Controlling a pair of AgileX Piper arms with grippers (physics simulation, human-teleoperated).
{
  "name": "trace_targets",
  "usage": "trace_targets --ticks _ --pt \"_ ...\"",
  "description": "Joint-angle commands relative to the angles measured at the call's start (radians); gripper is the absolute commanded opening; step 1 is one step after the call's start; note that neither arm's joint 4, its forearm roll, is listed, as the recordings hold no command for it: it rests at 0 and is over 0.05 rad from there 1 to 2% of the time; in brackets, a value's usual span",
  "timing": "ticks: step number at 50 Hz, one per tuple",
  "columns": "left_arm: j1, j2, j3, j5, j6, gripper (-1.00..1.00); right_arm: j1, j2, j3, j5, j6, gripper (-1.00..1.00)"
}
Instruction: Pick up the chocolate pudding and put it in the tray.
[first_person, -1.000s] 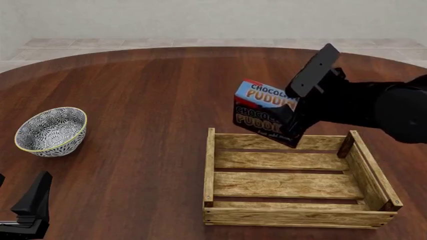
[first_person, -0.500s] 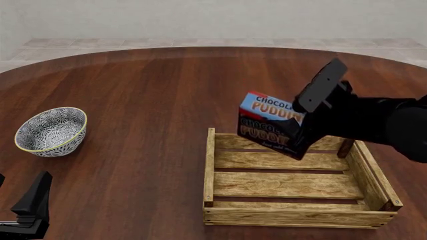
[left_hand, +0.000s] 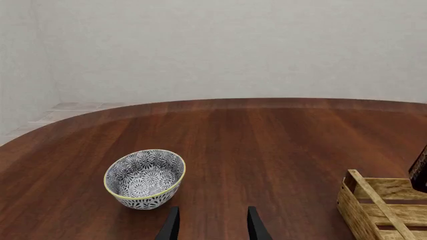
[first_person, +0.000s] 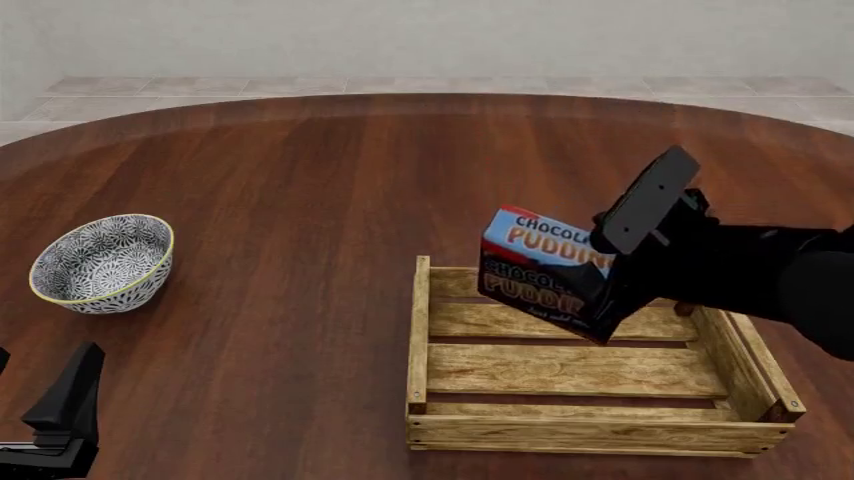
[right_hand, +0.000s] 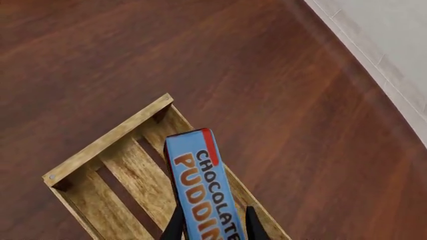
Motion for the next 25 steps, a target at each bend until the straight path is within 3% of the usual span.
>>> trace_targets --ticks 1,25 --pt "0.000 0.000 0.000 0.000 0.000 1.00 0.009 0.004 0.037 -0.034 0.042 -1.00" --pt "0.000 0.000 0.000 0.000 0.000 1.00 0.026 0.014 0.095 -0.086 0.086 -1.00"
